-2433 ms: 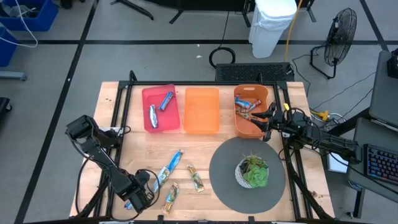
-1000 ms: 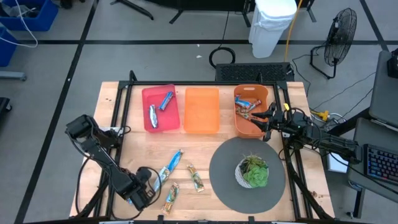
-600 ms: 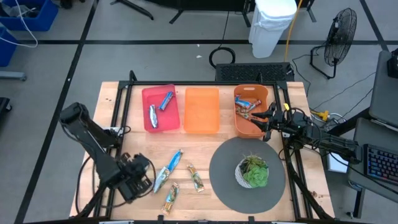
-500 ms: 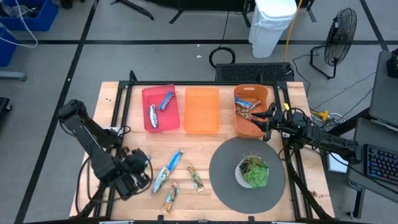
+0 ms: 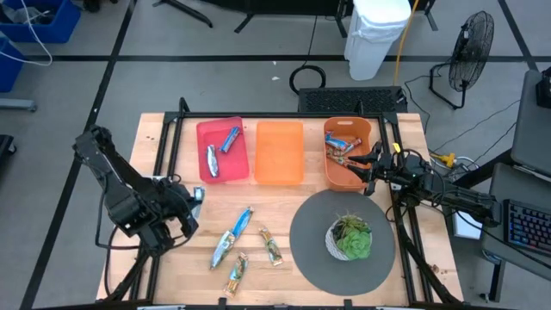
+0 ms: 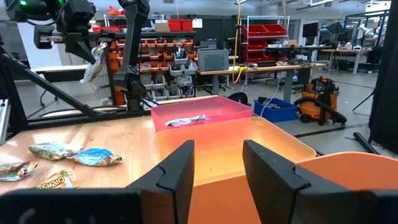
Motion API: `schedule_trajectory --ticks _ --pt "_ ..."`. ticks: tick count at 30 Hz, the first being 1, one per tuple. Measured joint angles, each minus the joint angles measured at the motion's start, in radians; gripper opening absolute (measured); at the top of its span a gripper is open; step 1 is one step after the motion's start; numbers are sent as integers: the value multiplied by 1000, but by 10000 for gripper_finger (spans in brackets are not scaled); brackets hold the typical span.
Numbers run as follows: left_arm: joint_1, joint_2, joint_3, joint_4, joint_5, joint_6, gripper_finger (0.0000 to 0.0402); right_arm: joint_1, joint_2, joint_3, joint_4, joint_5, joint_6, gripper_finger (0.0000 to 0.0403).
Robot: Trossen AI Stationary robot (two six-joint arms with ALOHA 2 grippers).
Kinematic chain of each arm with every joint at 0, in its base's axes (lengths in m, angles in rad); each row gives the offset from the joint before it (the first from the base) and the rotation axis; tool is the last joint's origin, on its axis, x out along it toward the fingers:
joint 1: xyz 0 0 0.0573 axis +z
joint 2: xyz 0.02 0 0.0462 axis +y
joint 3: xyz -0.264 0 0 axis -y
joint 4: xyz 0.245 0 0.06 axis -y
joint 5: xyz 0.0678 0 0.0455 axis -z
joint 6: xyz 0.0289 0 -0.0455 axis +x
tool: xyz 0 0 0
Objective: Pick and place Granola Bars by type
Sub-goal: Put the blue granola bar into the pink bin
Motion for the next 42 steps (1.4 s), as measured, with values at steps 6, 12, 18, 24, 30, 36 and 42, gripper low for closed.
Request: schedule_trajectory --ticks 6,12,18,24,30,36,42 --pt "0 1 0 1 4 -2 12 0 0 0 0 0 0 128" --pt "39 1 -1 51 119 -183 12 0 0 0 0 0 0 128" --pt "120 4 -2 473 147 244 12 0 0 0 0 0 0 128" --pt "268 69 -39 771 183 671 12 0 0 0 0 0 0 128" --pt "410 113 -176 1046 211 982 12 0 0 0 0 0 0 128" --pt "515 9 -453 1409 305 1125 12 0 0 0 0 0 0 128" --pt "549 -252 -711 1674 288 1282 12 0 0 0 0 0 0 128"
